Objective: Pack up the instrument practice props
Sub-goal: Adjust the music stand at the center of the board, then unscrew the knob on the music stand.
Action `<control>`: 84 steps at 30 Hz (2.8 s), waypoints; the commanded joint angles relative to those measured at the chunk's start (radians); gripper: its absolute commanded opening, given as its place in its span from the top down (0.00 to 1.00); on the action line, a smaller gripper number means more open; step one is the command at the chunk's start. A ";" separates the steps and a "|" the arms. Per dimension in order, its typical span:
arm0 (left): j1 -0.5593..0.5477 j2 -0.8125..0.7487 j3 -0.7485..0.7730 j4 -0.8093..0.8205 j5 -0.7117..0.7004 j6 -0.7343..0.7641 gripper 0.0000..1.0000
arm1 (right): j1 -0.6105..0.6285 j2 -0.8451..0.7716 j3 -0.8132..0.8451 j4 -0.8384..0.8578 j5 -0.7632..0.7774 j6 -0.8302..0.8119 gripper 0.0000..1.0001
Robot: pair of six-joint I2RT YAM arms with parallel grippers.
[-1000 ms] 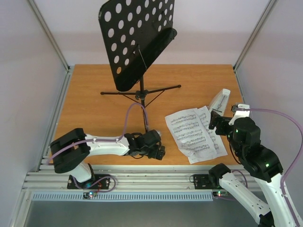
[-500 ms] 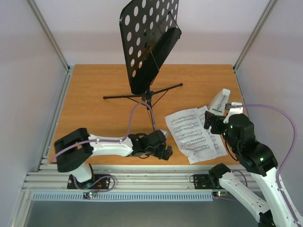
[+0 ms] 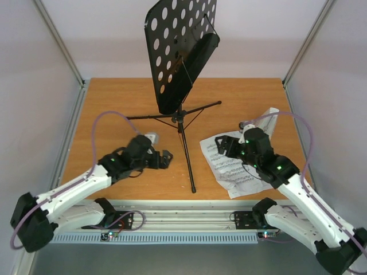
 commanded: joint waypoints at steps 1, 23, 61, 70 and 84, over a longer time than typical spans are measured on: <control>0.227 -0.064 0.083 -0.178 0.181 0.147 0.01 | 0.140 0.105 0.003 0.186 0.057 0.109 0.15; 0.336 0.210 0.233 0.320 0.360 0.314 0.23 | 0.035 0.220 -0.011 0.258 0.024 0.038 0.14; 0.438 0.522 0.228 0.654 0.567 0.029 0.71 | -0.033 0.105 -0.030 0.152 0.001 -0.032 0.11; 0.442 0.548 0.187 0.737 0.586 -0.111 0.81 | -0.033 0.093 -0.030 0.139 0.006 -0.028 0.11; 0.447 0.576 0.083 0.956 0.616 -0.448 0.83 | -0.034 0.069 -0.026 0.129 0.009 -0.025 0.10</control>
